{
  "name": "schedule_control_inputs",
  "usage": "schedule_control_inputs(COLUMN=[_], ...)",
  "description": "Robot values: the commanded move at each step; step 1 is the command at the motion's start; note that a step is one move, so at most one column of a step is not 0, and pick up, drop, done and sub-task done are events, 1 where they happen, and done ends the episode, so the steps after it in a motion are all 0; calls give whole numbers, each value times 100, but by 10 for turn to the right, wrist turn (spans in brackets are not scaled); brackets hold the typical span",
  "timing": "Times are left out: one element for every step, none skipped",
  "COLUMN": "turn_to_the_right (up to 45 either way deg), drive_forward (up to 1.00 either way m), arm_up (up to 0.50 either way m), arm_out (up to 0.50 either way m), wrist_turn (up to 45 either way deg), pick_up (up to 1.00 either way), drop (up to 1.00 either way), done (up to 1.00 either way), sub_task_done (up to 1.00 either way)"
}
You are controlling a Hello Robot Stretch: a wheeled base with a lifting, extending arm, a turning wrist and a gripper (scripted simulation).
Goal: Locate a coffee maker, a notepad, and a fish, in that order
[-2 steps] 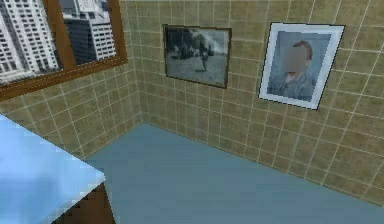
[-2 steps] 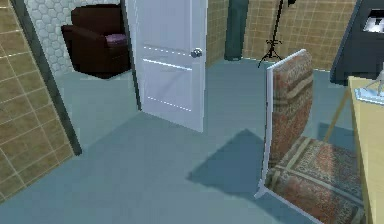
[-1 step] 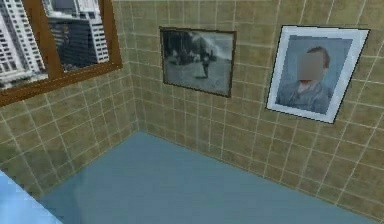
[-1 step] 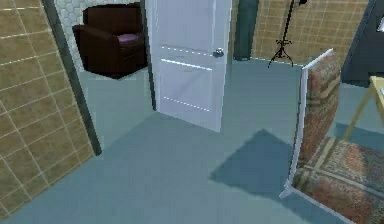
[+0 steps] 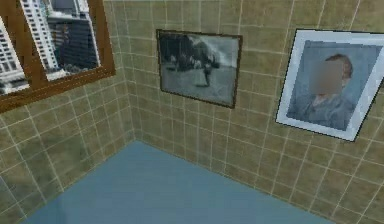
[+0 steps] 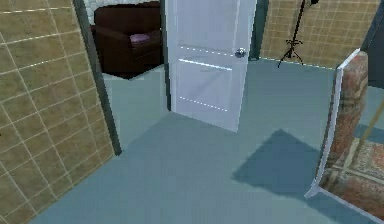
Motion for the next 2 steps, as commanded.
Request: schedule_control_inputs(turn_to_the_right=[450, 450], drive_forward=[0, 0], arm_up=[0, 0], arm_out=[0, 0], wrist_turn=[0, 0], pick_up=[0, 0], drop=[0, 0], done=[0, 0], sub_task_done=[0, 0])
